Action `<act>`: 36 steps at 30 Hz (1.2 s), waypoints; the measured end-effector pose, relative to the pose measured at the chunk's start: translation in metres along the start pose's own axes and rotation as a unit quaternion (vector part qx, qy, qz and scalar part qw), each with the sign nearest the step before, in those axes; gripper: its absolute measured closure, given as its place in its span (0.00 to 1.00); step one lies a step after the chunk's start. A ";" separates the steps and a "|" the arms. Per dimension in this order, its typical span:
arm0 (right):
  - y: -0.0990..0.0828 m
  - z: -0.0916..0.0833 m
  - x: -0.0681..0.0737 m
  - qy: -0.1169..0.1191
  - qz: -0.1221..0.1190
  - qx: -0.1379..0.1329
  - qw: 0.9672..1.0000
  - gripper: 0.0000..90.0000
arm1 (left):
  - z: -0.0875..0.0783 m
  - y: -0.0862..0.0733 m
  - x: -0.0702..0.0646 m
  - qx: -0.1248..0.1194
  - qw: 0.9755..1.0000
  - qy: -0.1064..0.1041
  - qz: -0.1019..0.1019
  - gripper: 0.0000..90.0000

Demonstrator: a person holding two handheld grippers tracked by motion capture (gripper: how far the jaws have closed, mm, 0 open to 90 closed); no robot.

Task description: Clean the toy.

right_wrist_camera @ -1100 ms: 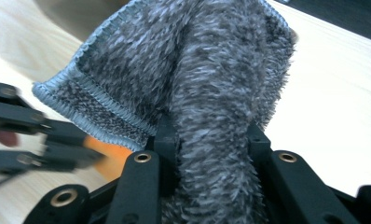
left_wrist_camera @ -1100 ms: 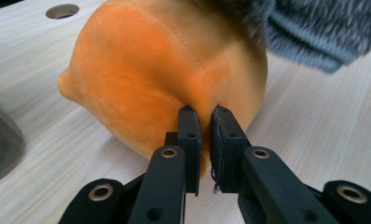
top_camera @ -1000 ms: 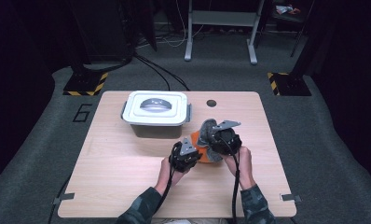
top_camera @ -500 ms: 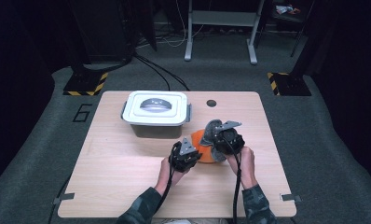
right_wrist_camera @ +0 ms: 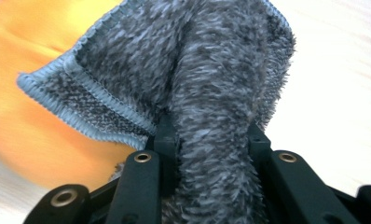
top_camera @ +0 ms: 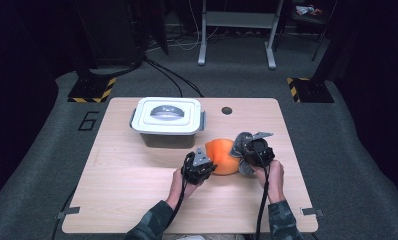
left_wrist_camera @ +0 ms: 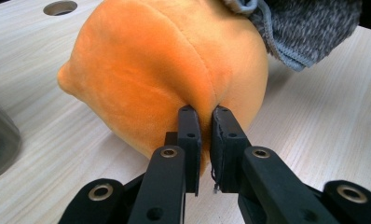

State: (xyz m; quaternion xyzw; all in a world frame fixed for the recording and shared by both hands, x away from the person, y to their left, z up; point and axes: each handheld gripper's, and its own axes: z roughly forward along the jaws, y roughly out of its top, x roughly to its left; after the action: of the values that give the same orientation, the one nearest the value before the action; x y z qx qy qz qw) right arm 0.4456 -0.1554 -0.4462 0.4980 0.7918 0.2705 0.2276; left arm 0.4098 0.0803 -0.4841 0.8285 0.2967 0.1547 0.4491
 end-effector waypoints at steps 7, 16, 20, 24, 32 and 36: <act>-0.011 0.017 -0.007 -0.010 0.008 0.031 0.999 0.74 | 0.001 0.000 0.000 0.000 1.000 -0.001 -0.003 0.92; -0.023 0.040 -0.015 -0.008 0.012 0.078 0.997 0.74 | 0.000 -0.001 0.003 0.002 1.000 0.000 -0.003 0.92; -0.024 0.032 -0.020 -0.012 0.020 0.070 0.997 0.74 | 0.000 -0.001 0.003 0.002 1.000 0.002 -0.003 0.92; -0.015 0.006 -0.022 -0.014 0.024 0.028 0.999 0.74 | 0.000 0.000 0.004 0.004 1.000 -0.001 -0.004 0.91; 0.006 -0.017 0.008 0.050 -0.009 -0.025 0.998 0.74 | -0.002 0.000 0.004 0.004 1.000 -0.002 -0.003 0.88; 0.006 -0.007 0.010 0.045 -0.011 -0.014 0.999 0.74 | -0.005 -0.001 0.005 0.002 1.000 0.004 -0.006 0.77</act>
State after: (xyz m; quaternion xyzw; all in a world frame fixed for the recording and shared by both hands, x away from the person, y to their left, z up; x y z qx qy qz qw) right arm 0.4416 -0.1451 -0.4379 0.4732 0.8028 0.3013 0.2020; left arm 0.4110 0.0875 -0.4824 0.8270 0.3039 0.1548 0.4470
